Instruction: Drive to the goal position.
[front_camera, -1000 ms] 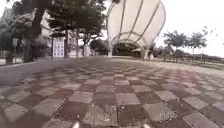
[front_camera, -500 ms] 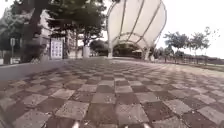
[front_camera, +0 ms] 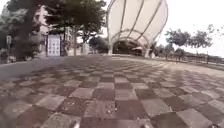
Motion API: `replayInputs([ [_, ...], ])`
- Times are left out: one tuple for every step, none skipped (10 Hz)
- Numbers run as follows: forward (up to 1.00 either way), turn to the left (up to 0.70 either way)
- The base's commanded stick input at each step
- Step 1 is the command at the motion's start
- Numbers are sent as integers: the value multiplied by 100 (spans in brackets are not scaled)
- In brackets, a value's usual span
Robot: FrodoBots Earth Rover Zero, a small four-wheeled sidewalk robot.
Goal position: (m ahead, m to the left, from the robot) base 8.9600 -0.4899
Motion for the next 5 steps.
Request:
replayInputs([
  [70, 0],
  [70, 0],
  [70, 0],
  [70, 0],
  [70, 0],
])
